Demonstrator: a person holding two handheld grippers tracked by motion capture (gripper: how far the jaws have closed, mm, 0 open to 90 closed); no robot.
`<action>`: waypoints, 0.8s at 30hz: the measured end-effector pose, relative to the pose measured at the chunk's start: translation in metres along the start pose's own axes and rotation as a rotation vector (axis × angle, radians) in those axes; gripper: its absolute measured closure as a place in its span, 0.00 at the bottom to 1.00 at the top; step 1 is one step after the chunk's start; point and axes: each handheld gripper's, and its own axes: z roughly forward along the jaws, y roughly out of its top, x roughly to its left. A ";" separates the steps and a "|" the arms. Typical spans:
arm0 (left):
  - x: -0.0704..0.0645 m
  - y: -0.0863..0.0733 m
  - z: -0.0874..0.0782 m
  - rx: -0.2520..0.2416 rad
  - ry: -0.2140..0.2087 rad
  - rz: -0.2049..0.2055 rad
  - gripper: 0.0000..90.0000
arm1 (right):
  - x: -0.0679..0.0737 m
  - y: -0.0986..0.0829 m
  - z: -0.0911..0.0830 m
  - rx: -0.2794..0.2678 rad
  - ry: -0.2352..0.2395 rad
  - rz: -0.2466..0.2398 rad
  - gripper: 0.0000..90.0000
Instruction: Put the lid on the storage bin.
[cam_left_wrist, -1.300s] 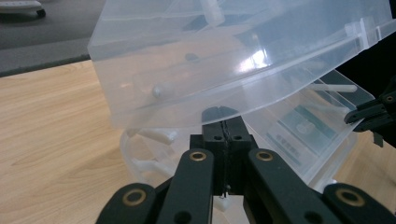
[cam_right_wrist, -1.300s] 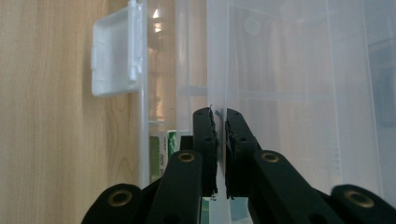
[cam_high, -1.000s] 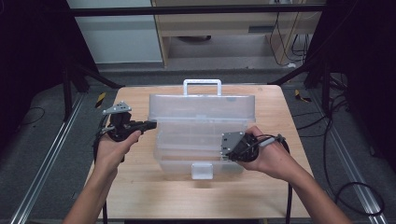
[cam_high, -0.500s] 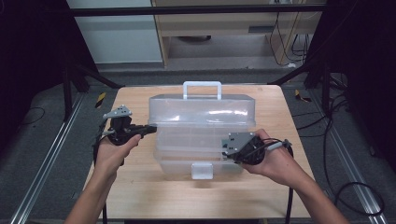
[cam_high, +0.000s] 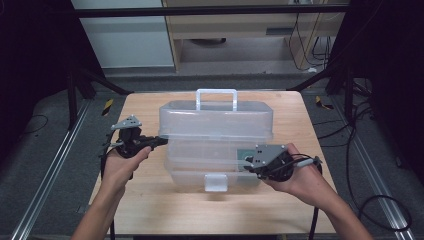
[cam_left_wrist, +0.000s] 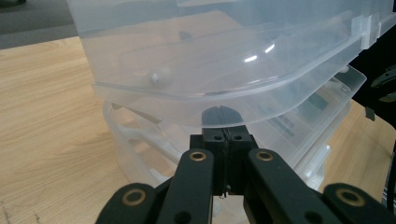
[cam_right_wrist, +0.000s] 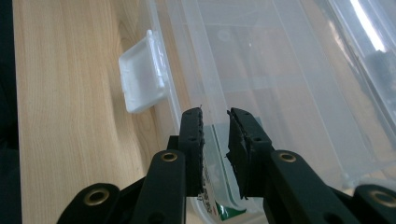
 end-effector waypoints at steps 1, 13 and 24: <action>0.000 -0.001 0.000 0.001 0.000 0.002 1.00 | 0.000 -0.002 -0.001 -0.002 -0.003 0.004 0.84; 0.000 -0.006 0.001 0.005 -0.009 0.004 1.00 | 0.000 -0.019 -0.013 -0.019 -0.025 0.051 0.94; -0.001 -0.011 0.001 0.006 -0.005 0.023 1.00 | -0.002 -0.036 -0.024 -0.027 -0.061 0.095 1.00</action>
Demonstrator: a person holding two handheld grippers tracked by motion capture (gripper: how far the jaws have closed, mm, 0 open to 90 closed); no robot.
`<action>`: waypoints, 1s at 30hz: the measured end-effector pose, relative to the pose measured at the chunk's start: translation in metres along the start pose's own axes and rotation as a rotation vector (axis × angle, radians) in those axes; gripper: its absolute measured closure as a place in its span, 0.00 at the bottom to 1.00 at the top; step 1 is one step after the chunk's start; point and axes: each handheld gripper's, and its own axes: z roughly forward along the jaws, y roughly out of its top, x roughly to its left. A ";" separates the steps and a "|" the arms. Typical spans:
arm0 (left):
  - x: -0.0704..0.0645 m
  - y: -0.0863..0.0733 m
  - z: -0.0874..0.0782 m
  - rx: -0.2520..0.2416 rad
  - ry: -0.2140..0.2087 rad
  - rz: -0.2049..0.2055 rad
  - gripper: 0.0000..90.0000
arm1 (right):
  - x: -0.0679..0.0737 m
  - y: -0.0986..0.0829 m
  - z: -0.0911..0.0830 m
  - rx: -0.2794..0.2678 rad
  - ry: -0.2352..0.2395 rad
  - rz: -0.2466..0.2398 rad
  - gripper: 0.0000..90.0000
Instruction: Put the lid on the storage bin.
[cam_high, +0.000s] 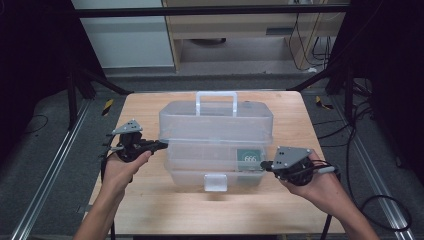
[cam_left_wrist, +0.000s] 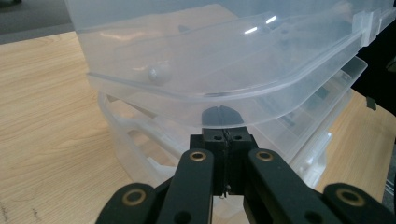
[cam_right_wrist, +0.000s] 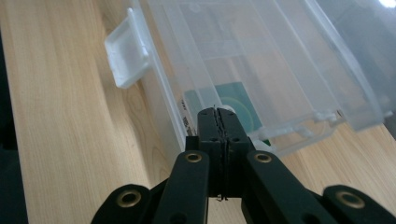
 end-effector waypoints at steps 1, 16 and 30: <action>0.000 0.000 0.000 0.001 0.000 0.001 1.00 | 0.000 -0.002 0.000 0.004 -0.002 0.006 1.00; -0.001 -0.014 0.001 0.020 0.001 0.020 1.00 | -0.010 -0.026 -0.006 0.010 -0.050 0.077 1.00; -0.002 -0.026 -0.003 0.013 0.003 0.021 1.00 | -0.014 -0.046 -0.009 0.034 -0.078 0.122 1.00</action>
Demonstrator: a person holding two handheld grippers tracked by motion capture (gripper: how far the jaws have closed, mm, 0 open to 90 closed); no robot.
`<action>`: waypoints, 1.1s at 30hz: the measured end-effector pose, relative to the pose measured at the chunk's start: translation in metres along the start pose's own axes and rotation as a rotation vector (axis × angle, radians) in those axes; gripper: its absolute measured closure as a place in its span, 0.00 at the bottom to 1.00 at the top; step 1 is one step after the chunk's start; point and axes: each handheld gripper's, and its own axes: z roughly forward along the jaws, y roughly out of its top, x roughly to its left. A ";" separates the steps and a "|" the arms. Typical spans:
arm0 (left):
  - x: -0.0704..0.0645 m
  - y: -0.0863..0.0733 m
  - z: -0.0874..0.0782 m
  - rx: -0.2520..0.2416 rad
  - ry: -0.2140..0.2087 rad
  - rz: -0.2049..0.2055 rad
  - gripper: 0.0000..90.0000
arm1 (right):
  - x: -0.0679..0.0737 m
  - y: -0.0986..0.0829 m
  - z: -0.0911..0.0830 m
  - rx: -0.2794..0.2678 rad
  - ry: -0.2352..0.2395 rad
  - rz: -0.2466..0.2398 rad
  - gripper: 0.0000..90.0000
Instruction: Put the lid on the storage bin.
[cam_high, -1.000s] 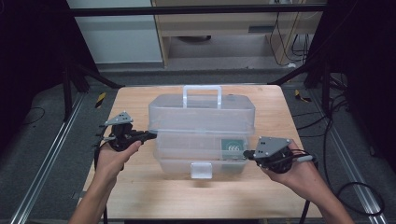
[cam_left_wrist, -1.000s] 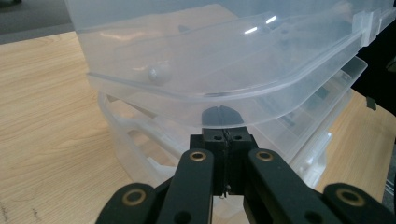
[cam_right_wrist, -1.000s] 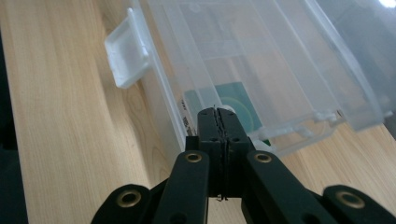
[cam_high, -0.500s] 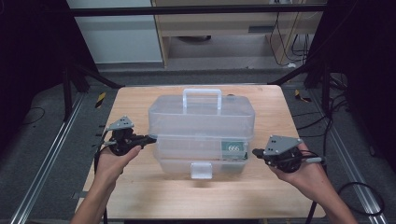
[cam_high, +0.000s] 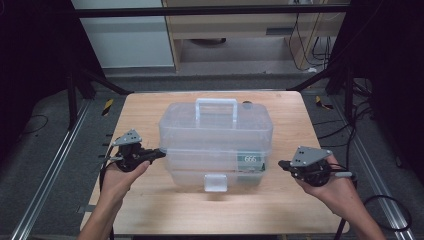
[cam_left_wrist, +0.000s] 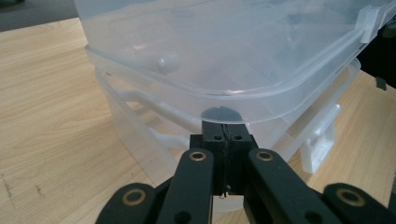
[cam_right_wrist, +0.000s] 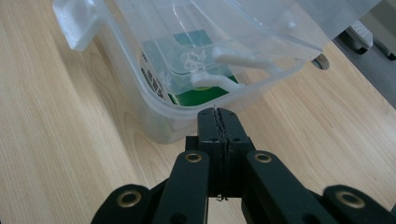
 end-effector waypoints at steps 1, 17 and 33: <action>0.000 -0.001 0.000 -0.002 -0.005 -0.004 1.00 | 0.000 -0.001 0.001 0.000 0.000 0.002 0.99; 0.000 -0.018 0.001 0.003 -0.002 -0.009 1.00 | -0.001 -0.013 0.010 0.019 -0.008 0.027 0.99; -0.002 -0.028 0.004 0.032 0.013 0.002 1.00 | -0.001 -0.021 0.015 0.027 -0.009 0.043 0.99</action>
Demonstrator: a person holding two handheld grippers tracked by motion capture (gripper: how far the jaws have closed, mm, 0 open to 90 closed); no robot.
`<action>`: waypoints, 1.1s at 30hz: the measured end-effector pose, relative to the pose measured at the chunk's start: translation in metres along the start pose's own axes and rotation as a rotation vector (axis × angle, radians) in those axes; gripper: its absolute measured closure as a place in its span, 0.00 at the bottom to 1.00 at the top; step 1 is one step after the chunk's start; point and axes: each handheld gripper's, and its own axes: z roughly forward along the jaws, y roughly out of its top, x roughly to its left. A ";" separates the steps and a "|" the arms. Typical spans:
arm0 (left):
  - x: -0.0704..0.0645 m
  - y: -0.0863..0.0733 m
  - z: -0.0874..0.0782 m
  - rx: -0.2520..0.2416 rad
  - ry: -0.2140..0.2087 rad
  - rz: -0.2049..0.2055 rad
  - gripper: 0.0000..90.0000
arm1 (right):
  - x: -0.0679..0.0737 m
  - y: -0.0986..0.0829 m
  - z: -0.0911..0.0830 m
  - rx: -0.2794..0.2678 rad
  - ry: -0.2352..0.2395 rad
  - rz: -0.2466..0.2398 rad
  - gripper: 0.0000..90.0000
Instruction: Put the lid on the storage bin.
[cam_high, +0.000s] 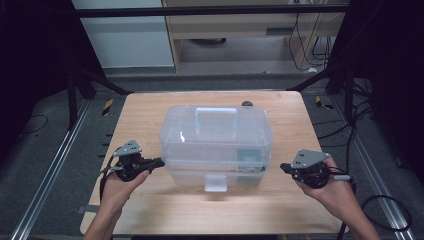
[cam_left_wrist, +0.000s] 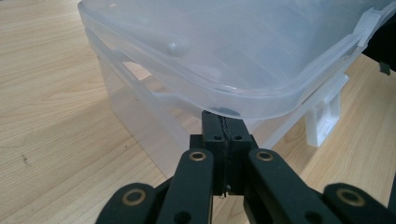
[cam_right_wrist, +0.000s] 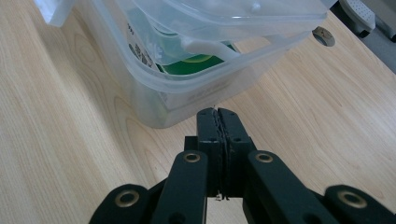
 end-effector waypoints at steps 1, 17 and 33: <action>0.000 0.000 0.000 0.003 0.005 0.005 1.00 | 0.001 0.000 0.001 -0.001 -0.003 0.002 0.98; -0.001 -0.014 0.001 0.052 0.035 0.011 1.00 | 0.002 -0.006 0.010 0.005 0.003 0.012 0.98; 0.000 -0.031 -0.011 0.054 0.111 0.020 0.97 | 0.002 -0.018 0.019 0.017 0.005 0.041 0.98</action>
